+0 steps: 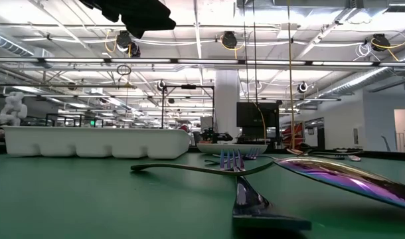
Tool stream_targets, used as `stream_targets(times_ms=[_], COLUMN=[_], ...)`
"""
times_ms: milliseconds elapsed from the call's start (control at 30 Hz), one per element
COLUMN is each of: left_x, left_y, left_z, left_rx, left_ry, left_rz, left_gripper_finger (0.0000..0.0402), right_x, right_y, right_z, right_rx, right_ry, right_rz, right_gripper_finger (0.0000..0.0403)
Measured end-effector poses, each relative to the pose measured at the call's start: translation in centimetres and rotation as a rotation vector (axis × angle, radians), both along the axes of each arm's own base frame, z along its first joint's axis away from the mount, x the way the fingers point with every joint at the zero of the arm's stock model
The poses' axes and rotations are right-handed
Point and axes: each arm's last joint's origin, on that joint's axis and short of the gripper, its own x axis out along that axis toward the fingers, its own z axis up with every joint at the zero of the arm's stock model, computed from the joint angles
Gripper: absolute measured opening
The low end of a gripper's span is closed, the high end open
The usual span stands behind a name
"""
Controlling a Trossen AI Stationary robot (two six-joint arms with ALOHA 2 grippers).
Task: Sort silverware
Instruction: Put the blue knife into the silverware tray
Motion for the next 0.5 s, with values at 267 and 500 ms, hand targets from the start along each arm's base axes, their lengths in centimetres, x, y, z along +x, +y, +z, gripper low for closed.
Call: stream_targets(times_ms=[267, 500], left_x=[0.0, 0.0], left_y=[0.0, 0.0], left_z=[0.0, 0.0], left_rx=[0.000, -0.001], left_ry=[0.001, -0.004], left_rz=[0.000, 0.000], left_gripper_finger=[0.0164, 0.0164], right_x=[-0.1, 0.9], right_y=[-0.5, 0.2], right_z=[1.0, 3.8], right_rx=[-0.117, -0.183], right_ry=[-0.006, -0.091], right_rz=[0.016, 0.053], right_gripper_finger=[0.0004, 0.0000])
